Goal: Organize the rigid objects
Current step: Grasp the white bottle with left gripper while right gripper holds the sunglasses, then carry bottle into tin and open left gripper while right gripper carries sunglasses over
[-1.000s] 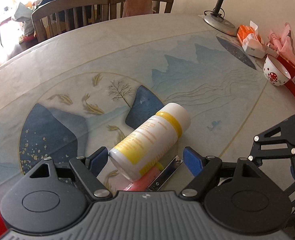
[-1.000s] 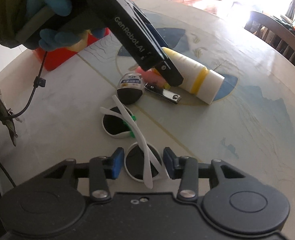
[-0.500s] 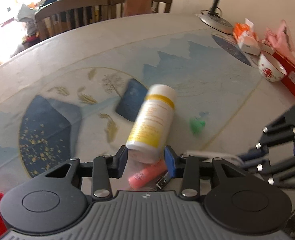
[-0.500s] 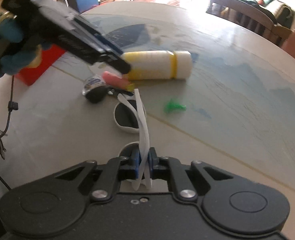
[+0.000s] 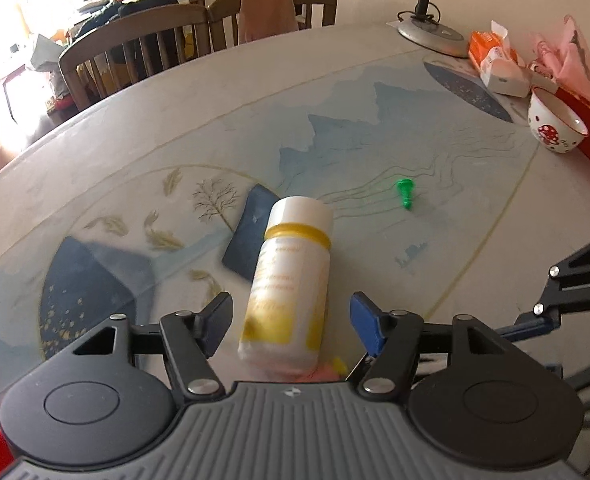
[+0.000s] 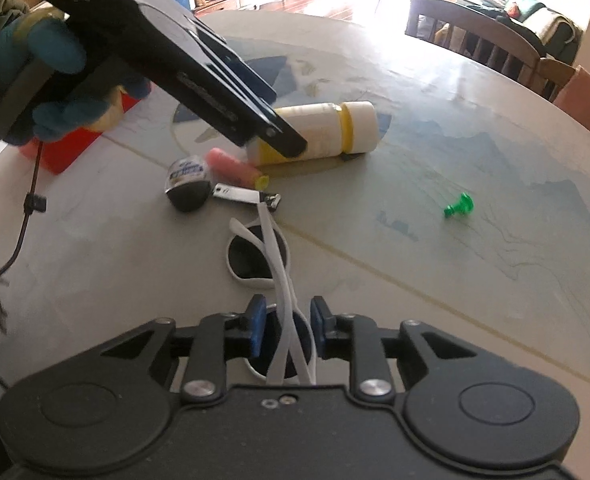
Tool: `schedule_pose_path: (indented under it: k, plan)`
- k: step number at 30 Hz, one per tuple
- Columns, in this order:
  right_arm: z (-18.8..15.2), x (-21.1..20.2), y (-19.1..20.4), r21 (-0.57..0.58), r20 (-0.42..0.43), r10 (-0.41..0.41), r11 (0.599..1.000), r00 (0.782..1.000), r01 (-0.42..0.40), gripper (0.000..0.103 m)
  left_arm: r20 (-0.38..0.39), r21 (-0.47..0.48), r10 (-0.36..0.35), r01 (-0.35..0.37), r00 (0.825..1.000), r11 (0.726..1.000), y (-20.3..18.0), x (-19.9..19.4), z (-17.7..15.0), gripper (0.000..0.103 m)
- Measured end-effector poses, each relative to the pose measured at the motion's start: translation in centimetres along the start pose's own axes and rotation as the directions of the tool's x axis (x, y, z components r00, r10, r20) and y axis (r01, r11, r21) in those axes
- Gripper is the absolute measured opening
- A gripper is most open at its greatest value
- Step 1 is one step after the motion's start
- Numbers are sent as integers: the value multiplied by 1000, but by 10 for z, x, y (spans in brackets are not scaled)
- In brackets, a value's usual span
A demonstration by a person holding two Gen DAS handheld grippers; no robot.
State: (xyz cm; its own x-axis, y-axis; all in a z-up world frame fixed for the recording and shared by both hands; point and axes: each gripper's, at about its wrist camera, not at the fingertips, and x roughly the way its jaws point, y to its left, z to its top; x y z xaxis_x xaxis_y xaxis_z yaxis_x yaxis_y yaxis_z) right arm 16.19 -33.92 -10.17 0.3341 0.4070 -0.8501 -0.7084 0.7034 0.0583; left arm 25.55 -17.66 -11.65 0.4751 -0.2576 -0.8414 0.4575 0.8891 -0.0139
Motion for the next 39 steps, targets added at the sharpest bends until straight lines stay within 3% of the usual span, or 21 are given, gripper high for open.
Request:
schedule_pose_path:
  k: [5,10,12,15,29,39]
  plan:
    - [2,4,-6,40,-3,5,999,1000,-5,23,-19,-20,7,-7,1000,1000,-2,16,8,64]
    - [1,7,-6,54,-4,-2,999,1000,3,14,-32,-31,38,-39,999,999,-6,19,8,63]
    - [1,4,-7,68,10,-2,998,1000,2,8,-30,-46,54,-55,998,997,-7,18,7,55]
    - [2,2,-8,93,19,-38,995,999,36,7,-30,-81,56,-58,998,995,-4,16,6,46]
    - [11,-22,-12,216,77,-121,971,990,102,7,6,-202,101,-98,995,975,2,-24,-17,45]
    - [24,-30,4,251,95,-129,963,987,102,7,40,-288,120,-103,992,952,16,-59,-35,43]
